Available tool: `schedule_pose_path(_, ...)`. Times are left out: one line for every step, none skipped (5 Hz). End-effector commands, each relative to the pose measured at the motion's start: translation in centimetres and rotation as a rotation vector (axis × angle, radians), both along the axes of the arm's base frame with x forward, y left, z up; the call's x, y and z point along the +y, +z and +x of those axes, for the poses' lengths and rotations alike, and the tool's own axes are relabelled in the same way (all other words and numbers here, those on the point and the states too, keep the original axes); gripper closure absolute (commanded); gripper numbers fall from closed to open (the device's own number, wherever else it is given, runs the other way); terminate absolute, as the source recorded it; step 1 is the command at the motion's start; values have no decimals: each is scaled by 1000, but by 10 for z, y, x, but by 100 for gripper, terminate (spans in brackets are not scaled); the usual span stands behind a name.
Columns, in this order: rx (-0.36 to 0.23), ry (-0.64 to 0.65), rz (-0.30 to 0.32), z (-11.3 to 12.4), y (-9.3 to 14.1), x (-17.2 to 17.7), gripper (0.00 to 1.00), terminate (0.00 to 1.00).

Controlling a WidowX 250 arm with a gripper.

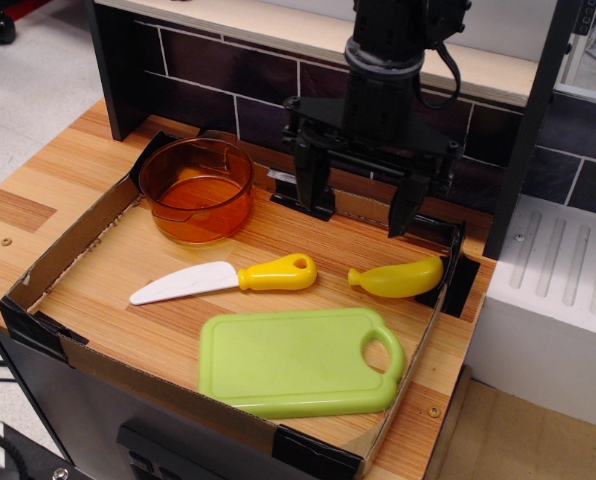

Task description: Put knife on cutting board

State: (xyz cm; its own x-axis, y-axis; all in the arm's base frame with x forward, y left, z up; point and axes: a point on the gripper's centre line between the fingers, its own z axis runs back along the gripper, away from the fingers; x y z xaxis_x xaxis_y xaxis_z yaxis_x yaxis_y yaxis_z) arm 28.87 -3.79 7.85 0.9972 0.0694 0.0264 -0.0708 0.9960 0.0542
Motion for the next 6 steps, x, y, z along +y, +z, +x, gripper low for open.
schedule_pose_path(-115, -472, 32, -2, 23, 8, 0, 0)
schedule_pose_path(-88, -682, 66, -4, 12, 13, 0, 0)
schedule_pose_path(-38, -833, 2, -1, -4, 23, 0, 0)
schedule_pose_path(-43, -872, 2, -1, -18, 26, 0, 0)
schedule_pose_path(-30, -890, -11, -1, -25, 30, 0, 0)
schedule_pose_path(-40, -894, -1, -3, -34, 34, 0, 0)
